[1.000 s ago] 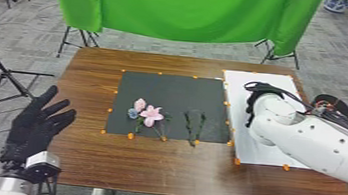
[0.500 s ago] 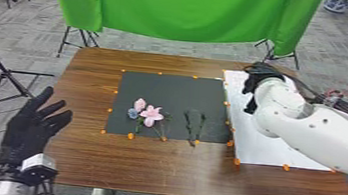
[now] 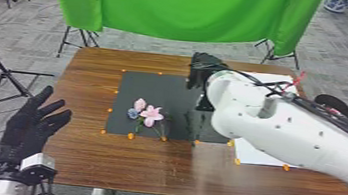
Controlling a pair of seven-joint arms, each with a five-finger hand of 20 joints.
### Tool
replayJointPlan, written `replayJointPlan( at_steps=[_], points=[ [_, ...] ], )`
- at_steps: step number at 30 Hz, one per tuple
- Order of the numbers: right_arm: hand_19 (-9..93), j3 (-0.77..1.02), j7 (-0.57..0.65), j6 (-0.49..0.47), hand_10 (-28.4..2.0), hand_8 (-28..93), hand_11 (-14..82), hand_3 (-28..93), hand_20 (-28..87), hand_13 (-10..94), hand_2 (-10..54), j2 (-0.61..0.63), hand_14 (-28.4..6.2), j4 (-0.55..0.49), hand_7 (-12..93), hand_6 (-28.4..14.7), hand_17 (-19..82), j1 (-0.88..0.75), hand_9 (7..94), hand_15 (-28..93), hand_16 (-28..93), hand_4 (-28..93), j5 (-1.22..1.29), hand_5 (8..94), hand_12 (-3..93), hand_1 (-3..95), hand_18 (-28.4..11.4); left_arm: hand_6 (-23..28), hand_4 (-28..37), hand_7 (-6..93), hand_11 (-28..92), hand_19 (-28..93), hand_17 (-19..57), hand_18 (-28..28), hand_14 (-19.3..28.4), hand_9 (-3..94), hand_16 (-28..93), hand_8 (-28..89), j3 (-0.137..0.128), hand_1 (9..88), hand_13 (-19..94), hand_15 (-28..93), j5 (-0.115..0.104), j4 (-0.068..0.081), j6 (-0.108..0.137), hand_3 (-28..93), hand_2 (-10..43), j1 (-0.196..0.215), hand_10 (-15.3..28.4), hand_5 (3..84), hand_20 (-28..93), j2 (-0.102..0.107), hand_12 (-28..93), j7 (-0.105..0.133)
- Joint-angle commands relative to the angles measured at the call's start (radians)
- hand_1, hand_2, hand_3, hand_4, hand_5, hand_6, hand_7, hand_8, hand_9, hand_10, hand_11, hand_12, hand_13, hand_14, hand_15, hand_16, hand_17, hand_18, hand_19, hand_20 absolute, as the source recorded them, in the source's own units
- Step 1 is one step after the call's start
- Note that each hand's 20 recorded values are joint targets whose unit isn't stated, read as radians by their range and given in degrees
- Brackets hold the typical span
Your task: Arrange flowers
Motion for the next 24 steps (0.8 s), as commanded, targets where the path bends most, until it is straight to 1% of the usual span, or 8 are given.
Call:
replayJointPlan(
  at_steps=[1,3,12,14,17,18,19,24],
  points=[
    [93,-0.049,-0.002,-0.019,-7.8,6,8.4,72,25,85,-9.5,-0.099,-3.6,-0.005,21,1.5,56,-0.037,92.6,56,18,-28,-0.002,80.6,30.1,58.6,-12.4,6.9,-22.4,6.6,24,55,-6.4,28.4,27.7,27.4,-12,-7,-0.012,27.4,21,57,0.039,-0.001,-0.020,61,6.4,-0.010,18.7,31.0,0,-0.049,12,-0.052],
    [93,-0.059,-0.001,-0.023,-7.8,6,8.5,72,25,85,-9.5,-0.106,-3.6,0.001,21,1.5,56,-0.041,92.6,56,18,-28,-0.005,80.5,30.1,58.5,-12.4,6.9,-22.4,6.6,24,55,-6.4,28.4,27.7,27.4,-12,-7,-0.011,27.4,21,57,0.037,-0.001,-0.018,61,6.4,-0.007,18.7,30.9,0,-0.048,12,-0.047],
    [93,-0.070,0.029,-0.008,-7.9,6,8.5,72,25,85,-9.5,-0.140,-3.8,0.055,21,1.5,55,-0.055,92.4,56,18,-28,0.012,80.3,30.1,58.4,-12.6,6.9,-22.4,6.6,24,55,-6.4,28.4,27.8,27.4,-12,-7,-0.021,27.5,21,57,0.099,0.007,-0.065,61,6.4,-0.060,18.6,30.9,0,-0.114,12,-0.141],
    [93,-0.078,0.035,-0.003,-7.9,6,8.5,72,25,85,-9.5,-0.147,-3.8,0.063,21,1.4,55,-0.053,92.3,57,18,-28,0.020,80.3,30.1,58.4,-12.6,6.9,-22.4,6.5,24,55,-6.4,28.4,27.8,27.4,-12,-7,-0.023,27.6,21,57,0.097,0.008,-0.067,61,6.5,-0.062,18.6,30.9,0,-0.109,12,-0.142],
    [93,-0.079,0.042,-0.002,-7.9,6,8.6,73,25,85,-9.5,-0.155,-3.9,0.070,21,1.5,55,-0.057,92.3,57,18,-28,0.024,80.3,30.1,58.4,-12.6,6.9,-22.3,6.6,24,55,-6.4,28.4,27.8,27.4,-12,-7,-0.025,27.5,20,57,0.106,0.008,-0.072,61,6.4,-0.070,18.7,30.9,0,-0.122,12,-0.155],
    [93,-0.073,0.040,-0.008,-7.9,6,8.6,73,26,85,-9.5,-0.160,-3.9,0.073,21,1.5,55,-0.060,92.3,57,17,-28,0.022,80.3,30.1,58.4,-12.7,6.9,-22.3,6.6,24,55,-6.4,28.4,27.8,27.5,-12,-7,-0.025,27.5,20,57,0.102,0.007,-0.066,61,6.5,-0.067,18.7,30.9,0,-0.118,12,-0.147],
    [93,-0.070,0.042,-0.012,-8.0,6,8.6,73,26,85,-9.5,-0.161,-3.9,0.073,21,1.5,55,-0.064,92.3,57,17,-28,0.018,80.2,30.1,58.4,-12.7,6.9,-22.3,6.6,24,55,-6.4,28.4,27.8,27.5,-12,-7,-0.027,27.6,20,57,0.114,0.010,-0.075,61,6.5,-0.076,18.7,30.9,0,-0.131,12,-0.168],
    [93,-0.080,0.046,-0.003,-8.1,6,8.7,73,26,85,-9.5,-0.169,-4.0,0.080,21,1.5,55,-0.058,92.3,57,17,-28,0.023,80.0,30.1,58.3,-12.7,6.9,-22.2,6.7,24,55,-6.4,28.4,27.8,27.5,-12,-7,-0.024,27.5,20,57,0.109,0.010,-0.073,61,6.4,-0.075,18.7,30.9,0,-0.129,12,-0.160]
  ],
)
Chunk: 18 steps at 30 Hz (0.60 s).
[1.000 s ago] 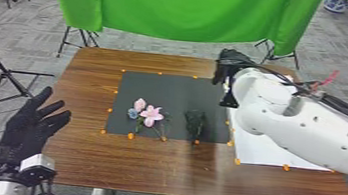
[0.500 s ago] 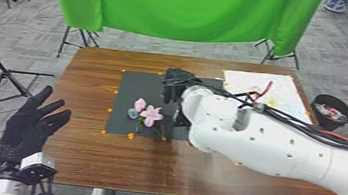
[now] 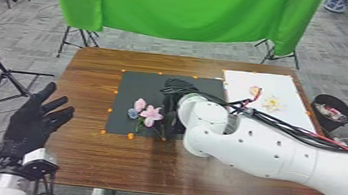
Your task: Arrange flowers
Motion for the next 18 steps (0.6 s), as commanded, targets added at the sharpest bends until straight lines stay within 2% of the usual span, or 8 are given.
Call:
replayJointPlan(
  at_steps=[1,9,11,12,16,17,18],
  points=[
    [93,0.001,0.011,0.002,-8.1,6,8.7,73,26,85,-9.5,-0.024,-4.0,0.006,21,1.4,55,-0.001,92.1,57,17,-28,-0.007,79.8,30.1,58.3,-12.8,6.9,-22.2,6.7,24,55,-6.4,28.4,27.8,27.5,-12,-7,-0.003,27.5,20,57,0.010,0.003,-0.014,61,6.4,-0.004,18.7,30.9,0,-0.017,12,-0.015],
    [93,0.008,0.027,-0.018,-8.2,5,8.7,73,26,84,-9.5,-0.031,-4.2,0.022,21,0.9,55,-0.009,91.3,57,17,-28,-0.003,79.0,30.1,58.1,-12.9,6.9,-22.1,6.7,24,55,-6.4,28.4,27.8,27.3,-12,-7,-0.004,27.7,21,57,0.016,0.004,-0.020,61,6.4,-0.010,18.7,30.9,0,-0.022,12,-0.025],
    [93,0.013,0.031,-0.019,-8.4,5,8.7,73,25,84,-9.5,-0.029,-4.2,0.023,21,0.6,54,-0.013,90.8,57,17,-28,0.008,78.8,29.9,57.8,-12.9,6.9,-22.1,6.7,24,55,-6.4,28.4,27.8,27.3,-12,-7,-0.005,27.8,21,57,0.026,0.005,-0.027,61,6.4,-0.017,18.7,30.9,0,-0.034,12,-0.040],
    [93,0.011,0.032,-0.019,-8.4,5,8.7,73,25,84,-9.5,-0.031,-4.4,0.027,21,0.5,54,-0.010,90.7,57,17,-28,0.005,78.6,29.8,57.7,-13.0,6.9,-22.1,6.7,24,55,-6.4,28.4,27.7,27.4,-12,-7,-0.004,27.8,21,57,0.021,0.005,-0.024,61,6.4,-0.015,18.7,30.9,0,-0.029,12,-0.032],
    [93,0.014,0.031,-0.020,-8.9,5,8.6,73,25,83,-9.5,-0.026,-4.6,0.034,20,-0.1,54,-0.017,89.3,57,17,-28,0.011,77.0,29.4,56.7,-13.1,6.9,-22.0,6.7,24,55,-6.4,28.4,27.7,27.3,-12,-7,-0.002,27.9,21,57,0.023,0.005,-0.026,61,6.4,-0.015,18.6,30.9,0,-0.032,12,-0.032],
    [93,0.016,0.033,-0.029,-8.9,5,8.6,73,25,83,-9.5,-0.025,-4.6,0.035,20,-0.2,54,-0.018,89.0,57,17,-28,0.017,76.6,29.4,56.6,-13.1,6.9,-21.9,6.7,24,55,-6.4,28.4,27.7,27.3,-12,-7,0.002,27.9,21,57,0.006,0.005,-0.013,61,6.4,-0.009,18.6,30.9,0,-0.011,12,-0.014],
    [93,0.025,0.034,-0.040,-8.9,5,8.6,73,25,83,-9.5,-0.024,-4.6,0.035,20,-0.3,54,-0.023,88.8,57,17,-28,0.025,76.3,29.3,56.4,-13.1,6.9,-21.9,6.7,24,55,-6.4,28.4,27.8,27.3,-12,-7,0.001,27.9,20,57,0.008,0.004,-0.014,62,6.4,-0.007,18.5,30.8,0,-0.012,12,-0.014]
  ],
)
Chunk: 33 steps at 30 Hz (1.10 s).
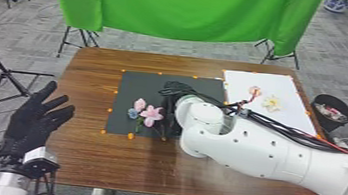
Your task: Arrange flowers
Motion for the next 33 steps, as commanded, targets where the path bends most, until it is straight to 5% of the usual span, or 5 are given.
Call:
replayJointPlan(
  at_steps=[1,10,27,29,33],
  points=[
    [93,0.028,0.012,-0.031,-8.9,4,8.7,73,25,83,-9.5,0.003,-4.6,0.007,20,-0.6,53,-0.019,88.3,57,17,-28,0.020,75.4,29.0,55.8,-13.2,6.9,-21.9,6.7,24,55,-6.4,28.4,27.8,27.3,-12,-7,-0.001,27.9,21,57,-0.003,0.001,-0.005,62,6.4,0.009,18.5,30.8,0,0.000,12,0.000],
    [93,0.061,0.014,-0.073,-10.3,3,12.7,74,24,80,-9.5,0.004,-6.0,-0.006,19,-2.1,52,-0.032,83.4,58,16,-26,0.037,70.2,26.0,51.2,-14.0,6.9,-22.0,6.7,24,55,-6.3,28.4,27.8,27.2,-12,-7,-0.002,28.1,21,57,0.008,0.002,-0.011,62,6.3,0.001,18.6,30.9,0,-0.015,12,-0.020],
    [93,0.078,0.040,-0.125,-14.6,-11,22.4,79,23,77,-6.8,0.019,-8.6,-0.025,16,-3.4,52,0.014,75.4,61,15,-23,0.052,61.4,16.1,41.4,-14.6,7.0,-21.7,6.8,24,55,-6.4,28.4,27.8,27.4,-12,-7,0.008,28.2,20,57,-0.025,-0.004,0.020,62,6.3,0.044,18.6,31.0,0,0.018,12,0.044],
    [93,0.074,0.038,-0.130,-14.9,-11,22.4,79,23,77,-6.7,0.018,-8.7,-0.026,16,-3.7,52,0.016,75.1,61,14,-23,0.047,60.7,16.1,41.1,-14.6,7.0,-21.7,6.8,24,55,-6.4,28.4,27.8,27.4,-12,-7,0.022,28.2,21,57,-0.072,-0.004,0.045,62,6.3,0.061,18.6,31.0,0,0.077,12,0.100],
    [93,0.065,0.034,-0.121,-15.1,-10,22.3,78,23,77,-6.4,0.021,-8.9,-0.032,16,-3.9,52,0.026,74.7,61,14,-23,0.046,60.5,16.0,40.8,-14.6,7.1,-21.7,6.8,24,55,-6.3,28.4,27.8,27.3,-12,-7,0.027,28.4,21,57,-0.082,-0.006,0.054,62,6.4,0.071,18.6,31.0,0,0.085,12,0.122]
  ],
)
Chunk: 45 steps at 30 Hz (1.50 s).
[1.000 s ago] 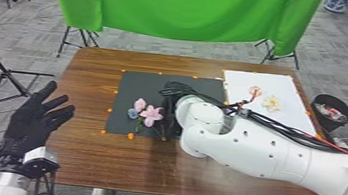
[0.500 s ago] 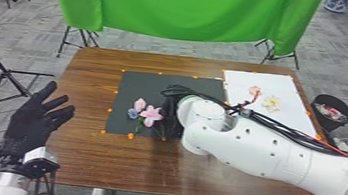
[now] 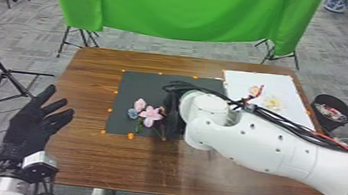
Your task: Arrange flowers
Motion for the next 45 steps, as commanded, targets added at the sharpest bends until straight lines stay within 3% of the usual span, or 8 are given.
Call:
replayJointPlan(
  at_steps=[1,7,9,14,27,32,39,45],
  points=[
    [93,0.004,-0.002,-0.015,-15.3,-10,22.3,78,23,76,-6.3,0.007,-8.9,-0.018,16,-3.9,52,0.028,74.7,61,14,-23,-0.013,60.5,16.0,40.7,-14.7,7.0,-21.6,6.8,24,55,-6.3,28.4,27.8,27.3,-12,-7,0.016,28.4,21,57,-0.057,-0.008,0.041,62,6.4,0.038,18.6,31.0,0,0.063,12,0.075],
    [93,-0.014,-0.018,0.023,-15.5,-10,21.8,78,22,76,-5.6,0.089,-9.1,-0.067,16,-4.0,52,0.091,73.7,61,14,-23,-0.009,60.5,15.8,39.9,-14.8,7.0,-21.6,6.8,24,55,-6.3,28.4,27.8,27.3,-12,-7,0.023,28.4,21,57,-0.113,-0.012,0.074,62,6.3,0.081,18.5,31.0,-1,0.116,12,0.157],
    [93,0.001,-0.025,0.024,-15.8,-10,21.6,78,22,76,-5.1,0.129,-9.2,-0.082,16,-4.1,52,0.107,72.7,62,14,-23,-0.007,60.6,15.8,39.4,-14.8,7.0,-21.6,6.8,24,55,-6.3,28.4,27.7,27.3,-12,-7,0.026,28.4,21,57,-0.155,-0.013,0.094,62,6.3,0.102,18.5,31.0,-1,0.166,12,0.212],
    [93,-0.001,-0.016,0.052,-16.7,-10,19.1,78,21,74,-4.2,0.228,-10.1,-0.086,15,-5.0,50,0.150,67.9,62,14,-23,0.019,59.5,15.1,38.1,-15.1,6.9,-21.6,6.7,24,55,-6.3,28.4,27.7,27.3,-12,-7,0.033,28.4,21,57,-0.177,-0.013,0.102,62,6.3,0.110,18.6,30.9,-1,0.190,12,0.236],
    [93,-0.072,0.042,0.078,-18.6,-10,15.5,78,20,70,-1.6,0.359,-11.6,-0.050,14,-5.5,49,0.208,60.7,64,12,-22,0.019,56.9,14.5,34.9,-15.2,6.9,-21.6,6.9,24,55,-6.3,28.4,27.8,27.2,-12,-7,0.071,28.5,21,57,-0.175,-0.010,0.102,62,6.3,0.074,18.5,30.8,-1,0.193,12,0.233],
    [93,-0.080,0.078,0.100,-19.7,-9,14.9,78,19,69,-1.8,0.413,-11.9,0.013,14,-6.3,48,0.227,57.2,65,12,-22,0.066,52.5,14.6,34.5,-15.0,7.0,-21.5,6.8,24,56,-6.3,28.4,27.8,27.2,-12,-7,0.067,28.6,20,57,-0.143,-0.007,0.087,62,6.4,0.063,18.5,30.8,-1,0.156,12,0.187],
    [93,-0.076,0.098,0.092,-20.3,-9,13.6,79,16,66,-1.9,0.443,-12.1,0.088,13,-6.6,47,0.226,53.2,66,11,-23,0.115,48.0,14.4,34.2,-14.6,7.0,-21.4,6.9,24,56,-6.3,28.4,27.8,27.1,-12,-7,0.075,28.7,21,57,-0.143,-0.006,0.086,62,6.5,0.053,18.5,30.8,-1,0.161,12,0.187],
    [93,-0.026,0.110,0.071,-20.0,-9,13.1,79,15,65,-2.1,0.453,-12.1,0.127,13,-6.5,47,0.175,52.0,66,10,-23,0.129,46.8,14.4,34.1,-14.6,7.0,-21.3,6.9,24,56,-6.3,28.4,27.7,27.1,-12,-7,0.078,28.7,20,57,-0.112,-0.003,0.067,62,6.5,0.026,18.5,30.8,-1,0.137,12,0.148]
  ],
)
